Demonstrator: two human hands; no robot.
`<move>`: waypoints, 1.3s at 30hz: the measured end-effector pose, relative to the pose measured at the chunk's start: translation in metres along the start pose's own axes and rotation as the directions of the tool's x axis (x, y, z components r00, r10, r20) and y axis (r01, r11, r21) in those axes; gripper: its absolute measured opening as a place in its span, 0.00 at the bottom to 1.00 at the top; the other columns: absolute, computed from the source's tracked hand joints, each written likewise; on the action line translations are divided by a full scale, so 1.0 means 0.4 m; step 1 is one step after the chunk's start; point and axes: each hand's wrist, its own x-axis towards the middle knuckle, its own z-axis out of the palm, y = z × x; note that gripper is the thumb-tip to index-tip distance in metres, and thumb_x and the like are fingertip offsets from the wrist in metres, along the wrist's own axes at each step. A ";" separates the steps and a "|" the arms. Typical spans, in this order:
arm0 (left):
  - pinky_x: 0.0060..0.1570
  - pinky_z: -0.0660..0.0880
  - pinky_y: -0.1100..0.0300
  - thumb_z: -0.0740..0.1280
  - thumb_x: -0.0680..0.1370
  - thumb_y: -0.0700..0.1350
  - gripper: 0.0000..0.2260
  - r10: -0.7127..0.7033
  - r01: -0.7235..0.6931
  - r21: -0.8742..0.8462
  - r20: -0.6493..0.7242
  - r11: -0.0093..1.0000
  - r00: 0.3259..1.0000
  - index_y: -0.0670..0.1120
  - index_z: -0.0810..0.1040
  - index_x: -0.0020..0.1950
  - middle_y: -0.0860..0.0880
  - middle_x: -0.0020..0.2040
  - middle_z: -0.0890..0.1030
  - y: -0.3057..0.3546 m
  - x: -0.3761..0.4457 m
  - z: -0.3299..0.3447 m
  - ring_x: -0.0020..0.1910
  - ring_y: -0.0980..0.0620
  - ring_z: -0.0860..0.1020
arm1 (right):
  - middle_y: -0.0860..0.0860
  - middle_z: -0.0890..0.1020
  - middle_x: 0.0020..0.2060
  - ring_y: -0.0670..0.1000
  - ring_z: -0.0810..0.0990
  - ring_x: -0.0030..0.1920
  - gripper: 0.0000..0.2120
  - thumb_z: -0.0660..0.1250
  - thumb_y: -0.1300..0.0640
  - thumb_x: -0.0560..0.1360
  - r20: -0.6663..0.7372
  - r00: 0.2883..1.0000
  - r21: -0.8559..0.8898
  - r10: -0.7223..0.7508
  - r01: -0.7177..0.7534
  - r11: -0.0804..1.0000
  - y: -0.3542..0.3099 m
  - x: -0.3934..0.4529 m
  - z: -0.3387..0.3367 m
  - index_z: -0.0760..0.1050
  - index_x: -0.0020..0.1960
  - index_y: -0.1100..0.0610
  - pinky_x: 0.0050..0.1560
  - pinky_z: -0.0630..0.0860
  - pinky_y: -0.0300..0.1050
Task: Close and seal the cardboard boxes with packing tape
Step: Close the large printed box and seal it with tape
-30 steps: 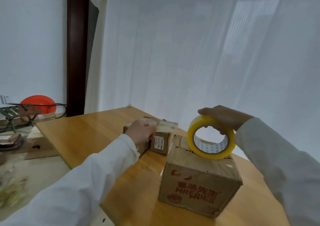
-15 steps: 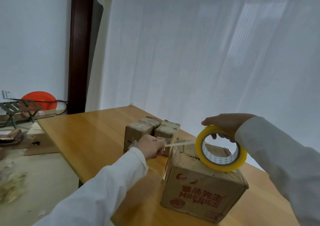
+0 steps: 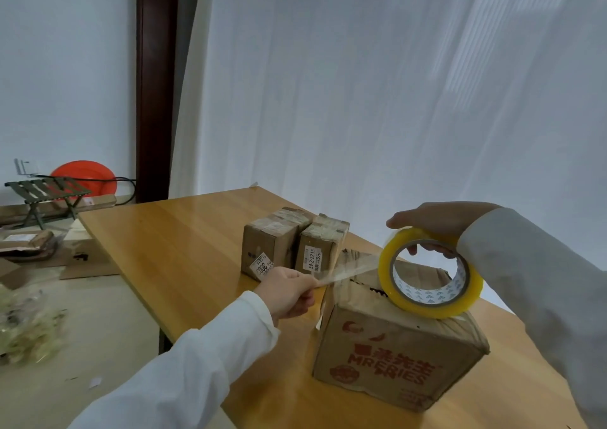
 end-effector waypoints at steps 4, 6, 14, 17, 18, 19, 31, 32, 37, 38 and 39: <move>0.44 0.78 0.57 0.66 0.77 0.42 0.13 -0.029 0.029 0.024 0.007 0.999 1.000 0.44 0.72 0.32 0.50 0.25 0.73 -0.025 0.003 0.032 0.25 0.55 0.72 | 0.52 0.70 0.26 0.49 0.67 0.28 0.25 0.60 0.41 0.77 -0.023 0.999 -0.013 -0.028 0.027 1.000 0.001 -0.015 0.004 0.76 0.34 0.60 0.31 0.65 0.40; 0.44 0.77 0.57 0.65 0.78 0.43 0.12 0.025 -0.023 0.117 -0.019 0.993 1.000 0.45 0.72 0.34 0.50 0.29 0.73 -0.023 0.005 0.039 0.29 0.54 0.73 | 0.53 0.70 0.27 0.49 0.67 0.28 0.25 0.60 0.41 0.77 -0.032 0.999 -0.010 -0.037 0.037 0.999 0.002 -0.019 0.006 0.76 0.34 0.60 0.31 0.65 0.39; 0.32 0.71 0.64 0.64 0.78 0.45 0.22 -0.096 0.073 0.619 0.004 0.782 0.995 0.46 0.61 0.69 0.50 0.42 0.74 -0.062 0.016 0.028 0.35 0.55 0.74 | 0.52 0.69 0.26 0.49 0.66 0.27 0.26 0.59 0.40 0.77 -0.024 0.999 -0.019 -0.025 0.025 1.000 -0.003 -0.030 0.008 0.77 0.34 0.60 0.30 0.65 0.38; 0.49 0.71 0.60 0.59 0.80 0.42 0.16 0.114 -0.049 0.509 -0.098 0.859 0.989 0.45 0.66 0.69 0.47 0.54 0.76 -0.043 0.032 0.019 0.48 0.51 0.74 | 0.51 0.69 0.26 0.49 0.65 0.27 0.26 0.59 0.39 0.77 -0.033 0.999 -0.009 -0.040 0.040 0.999 -0.001 -0.033 0.010 0.77 0.34 0.60 0.30 0.64 0.39; 0.54 0.69 0.61 0.57 0.81 0.43 0.15 0.232 -0.145 0.445 -0.147 0.884 0.961 0.45 0.67 0.69 0.47 0.61 0.75 -0.020 0.027 0.025 0.54 0.50 0.73 | 0.51 0.69 0.26 0.49 0.65 0.27 0.27 0.59 0.39 0.77 -0.039 0.998 -0.004 -0.042 0.042 0.999 0.000 -0.034 0.011 0.77 0.34 0.60 0.31 0.64 0.39; 0.59 0.66 0.61 0.54 0.82 0.44 0.16 0.320 -0.235 0.385 -0.173 0.892 0.931 0.46 0.67 0.69 0.49 0.64 0.73 0.004 0.019 0.036 0.61 0.51 0.71 | 0.52 0.69 0.26 0.49 0.65 0.27 0.27 0.58 0.39 0.77 -0.045 0.998 0.001 -0.042 0.042 0.999 0.001 -0.034 0.013 0.77 0.34 0.60 0.31 0.65 0.39; 0.56 0.72 0.53 0.65 0.76 0.60 0.18 -0.149 0.134 -0.376 -0.010 0.917 0.989 0.44 0.79 0.46 0.48 0.40 0.79 -0.031 0.023 0.079 0.45 0.49 0.75 | 0.52 0.70 0.27 0.49 0.67 0.29 0.28 0.59 0.37 0.76 -0.098 0.994 0.063 -0.050 0.057 0.996 0.023 -0.029 0.018 0.78 0.32 0.59 0.33 0.66 0.40; 0.55 0.71 0.54 0.66 0.76 0.57 0.15 -0.132 0.127 -0.355 0.009 0.926 0.991 0.45 0.79 0.47 0.49 0.41 0.80 -0.032 0.020 0.076 0.46 0.49 0.75 | 0.52 0.70 0.27 0.50 0.67 0.29 0.28 0.59 0.37 0.76 -0.099 0.994 0.069 -0.047 0.054 0.996 0.022 -0.027 0.017 0.78 0.32 0.59 0.33 0.66 0.41; 0.46 0.73 0.57 0.63 0.80 0.47 0.12 0.055 -0.074 -0.203 -0.094 0.976 0.994 0.44 0.74 0.38 0.49 0.32 0.75 -0.028 0.028 0.066 0.35 0.52 0.73 | 0.52 0.69 0.27 0.49 0.67 0.29 0.28 0.59 0.37 0.76 -0.090 0.995 0.083 -0.036 0.043 0.996 0.021 -0.023 0.018 0.77 0.32 0.59 0.33 0.65 0.40; 0.43 0.74 0.57 0.62 0.80 0.47 0.13 0.095 -0.115 -0.182 -0.116 0.977 0.989 0.44 0.73 0.37 0.49 0.30 0.73 -0.023 0.029 0.062 0.32 0.52 0.72 | 0.52 0.69 0.27 0.49 0.67 0.30 0.28 0.59 0.37 0.76 -0.089 0.995 0.083 -0.034 0.041 0.996 0.022 -0.024 0.017 0.77 0.33 0.59 0.33 0.65 0.40; 0.41 0.74 0.58 0.62 0.80 0.47 0.14 0.120 -0.138 -0.146 -0.121 0.980 0.985 0.43 0.72 0.36 0.50 0.28 0.72 -0.015 0.028 0.055 0.30 0.52 0.71 | 0.52 0.69 0.28 0.50 0.67 0.30 0.28 0.59 0.37 0.76 -0.087 0.996 0.081 -0.033 0.041 0.996 0.024 -0.025 0.017 0.77 0.33 0.59 0.33 0.65 0.40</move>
